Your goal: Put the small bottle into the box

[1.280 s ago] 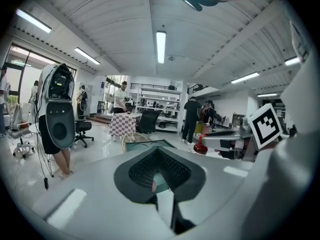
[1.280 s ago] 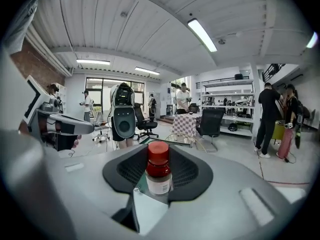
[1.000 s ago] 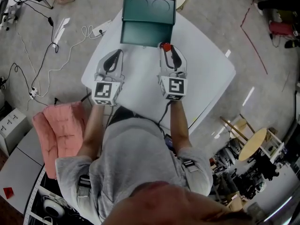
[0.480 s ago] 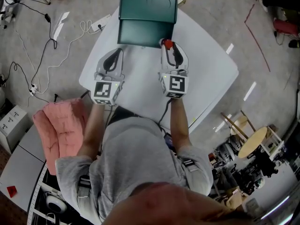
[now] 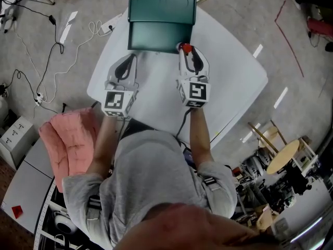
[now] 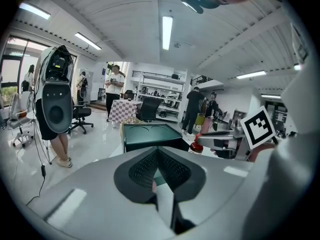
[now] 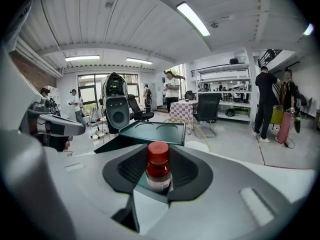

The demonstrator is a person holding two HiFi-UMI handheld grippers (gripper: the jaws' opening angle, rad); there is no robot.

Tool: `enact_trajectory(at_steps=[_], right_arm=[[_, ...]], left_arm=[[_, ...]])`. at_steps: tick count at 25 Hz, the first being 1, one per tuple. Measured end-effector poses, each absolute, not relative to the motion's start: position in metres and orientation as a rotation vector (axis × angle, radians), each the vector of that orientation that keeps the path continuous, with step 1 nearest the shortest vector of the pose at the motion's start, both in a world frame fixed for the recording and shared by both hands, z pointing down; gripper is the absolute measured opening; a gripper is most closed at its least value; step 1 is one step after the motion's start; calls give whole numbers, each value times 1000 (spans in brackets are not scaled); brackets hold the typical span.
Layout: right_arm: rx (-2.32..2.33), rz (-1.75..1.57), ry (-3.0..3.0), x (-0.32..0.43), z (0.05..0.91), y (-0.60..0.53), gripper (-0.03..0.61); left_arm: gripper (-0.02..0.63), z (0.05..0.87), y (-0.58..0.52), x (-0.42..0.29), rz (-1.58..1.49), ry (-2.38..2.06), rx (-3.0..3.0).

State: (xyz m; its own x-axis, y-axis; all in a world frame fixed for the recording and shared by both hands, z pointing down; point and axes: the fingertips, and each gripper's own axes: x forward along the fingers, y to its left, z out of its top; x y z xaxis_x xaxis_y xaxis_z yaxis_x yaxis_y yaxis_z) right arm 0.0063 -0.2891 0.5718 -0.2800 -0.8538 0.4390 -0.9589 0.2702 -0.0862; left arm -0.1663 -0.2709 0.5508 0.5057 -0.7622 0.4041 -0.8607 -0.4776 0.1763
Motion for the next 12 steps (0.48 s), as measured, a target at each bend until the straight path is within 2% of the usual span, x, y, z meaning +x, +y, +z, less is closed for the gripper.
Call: enact_trajectory(at_steps=[12], right_arm=[[1623,539,-2212,6,594,-286,133]], left_arm=[[12,564,-268,-164,418,-1351,2370]])
